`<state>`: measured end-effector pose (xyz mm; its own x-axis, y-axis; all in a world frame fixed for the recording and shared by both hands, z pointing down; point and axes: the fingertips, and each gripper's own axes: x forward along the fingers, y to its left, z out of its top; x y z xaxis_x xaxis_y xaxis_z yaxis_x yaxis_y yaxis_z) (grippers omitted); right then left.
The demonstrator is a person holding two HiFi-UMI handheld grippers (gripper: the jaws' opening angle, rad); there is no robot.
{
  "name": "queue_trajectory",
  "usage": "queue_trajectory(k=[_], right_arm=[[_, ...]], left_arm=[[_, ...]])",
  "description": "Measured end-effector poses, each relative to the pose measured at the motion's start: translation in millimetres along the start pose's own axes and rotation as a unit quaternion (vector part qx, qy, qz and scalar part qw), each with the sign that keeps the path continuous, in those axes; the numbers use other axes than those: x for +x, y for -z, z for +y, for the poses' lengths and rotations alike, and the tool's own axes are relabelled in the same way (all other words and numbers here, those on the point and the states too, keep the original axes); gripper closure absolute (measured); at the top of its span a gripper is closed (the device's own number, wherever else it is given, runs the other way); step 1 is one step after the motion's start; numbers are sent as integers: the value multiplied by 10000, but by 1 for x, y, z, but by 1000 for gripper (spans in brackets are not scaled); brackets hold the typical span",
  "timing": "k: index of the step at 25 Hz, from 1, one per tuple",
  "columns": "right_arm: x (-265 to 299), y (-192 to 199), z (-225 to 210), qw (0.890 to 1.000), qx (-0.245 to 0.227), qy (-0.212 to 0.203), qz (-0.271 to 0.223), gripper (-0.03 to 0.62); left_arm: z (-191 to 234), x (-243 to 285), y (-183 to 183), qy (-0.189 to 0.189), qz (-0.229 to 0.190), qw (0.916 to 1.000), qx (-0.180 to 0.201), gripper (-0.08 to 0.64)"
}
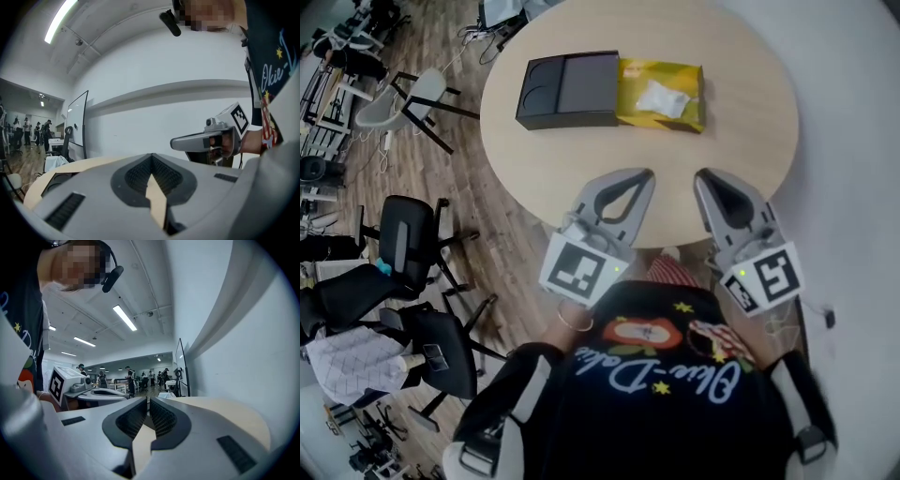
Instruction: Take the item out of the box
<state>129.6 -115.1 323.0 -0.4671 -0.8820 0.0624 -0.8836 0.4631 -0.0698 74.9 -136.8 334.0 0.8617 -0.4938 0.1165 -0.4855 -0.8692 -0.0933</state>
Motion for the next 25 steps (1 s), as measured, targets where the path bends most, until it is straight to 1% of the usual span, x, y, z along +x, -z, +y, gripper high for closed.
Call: queue_trajectory(k=[1, 4, 8, 15, 20, 25], right_arm=[[2, -2, -1, 10000, 18, -37, 15, 594], [5, -2, -17, 9996, -254, -89, 104, 594], [8, -1, -35, 9988, -414, -186, 184, 594], [15, -1, -53, 9974, -450, -508, 246, 592], [34, 3, -50, 9956, -395, -786, 326, 592], [56, 8, -55, 9942, -365, -933, 385, 592]], left_arm=[[1, 2, -2, -29, 5, 10000, 16, 566], [4, 13, -7, -122, -32, 9999, 50, 566], [6, 28, -9, -241, -33, 9997, 17, 566], [8, 41, -12, -495, -23, 9988, -2, 566], [23, 35, -5, -784, 105, 9968, -110, 566], [42, 41, 3, -898, 205, 9956, -176, 566]])
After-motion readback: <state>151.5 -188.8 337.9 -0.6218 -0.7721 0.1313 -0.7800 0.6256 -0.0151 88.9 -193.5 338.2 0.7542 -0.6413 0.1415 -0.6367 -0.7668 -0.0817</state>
